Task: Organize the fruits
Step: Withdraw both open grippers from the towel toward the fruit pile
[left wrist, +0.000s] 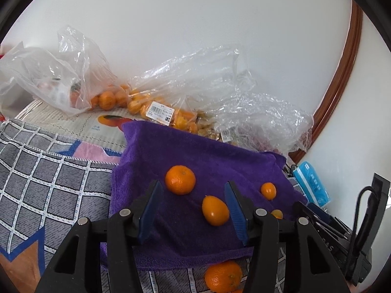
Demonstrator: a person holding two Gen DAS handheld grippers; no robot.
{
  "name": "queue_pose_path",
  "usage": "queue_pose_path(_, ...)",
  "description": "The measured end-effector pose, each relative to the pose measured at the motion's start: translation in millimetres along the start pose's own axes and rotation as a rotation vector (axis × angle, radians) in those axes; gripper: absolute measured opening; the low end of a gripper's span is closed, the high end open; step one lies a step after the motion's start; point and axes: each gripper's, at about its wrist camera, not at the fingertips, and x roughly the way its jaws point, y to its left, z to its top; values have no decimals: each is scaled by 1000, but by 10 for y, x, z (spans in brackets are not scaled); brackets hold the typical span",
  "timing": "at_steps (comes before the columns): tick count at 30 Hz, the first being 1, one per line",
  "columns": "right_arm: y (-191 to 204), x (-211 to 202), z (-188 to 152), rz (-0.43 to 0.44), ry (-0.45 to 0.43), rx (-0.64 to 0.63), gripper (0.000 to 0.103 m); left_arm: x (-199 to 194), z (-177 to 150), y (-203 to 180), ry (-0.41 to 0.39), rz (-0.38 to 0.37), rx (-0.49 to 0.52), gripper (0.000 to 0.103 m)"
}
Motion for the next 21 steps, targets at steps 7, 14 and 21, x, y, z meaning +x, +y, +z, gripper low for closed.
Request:
queue_pose_path(7, -1, -407, -12, -19, -9, -15, 56, -133, 77, -80, 8, -54, -2, 51)
queue_pose_path(14, -141, -825, -64, -53, -12, 46, 66, -432, 92, -278, 43, -70, 62, 51)
queue_pose_path(21, -148, -1079, -181, -17, 32, 55, 69, -743, -120, -422, 45, -22, 175, 56)
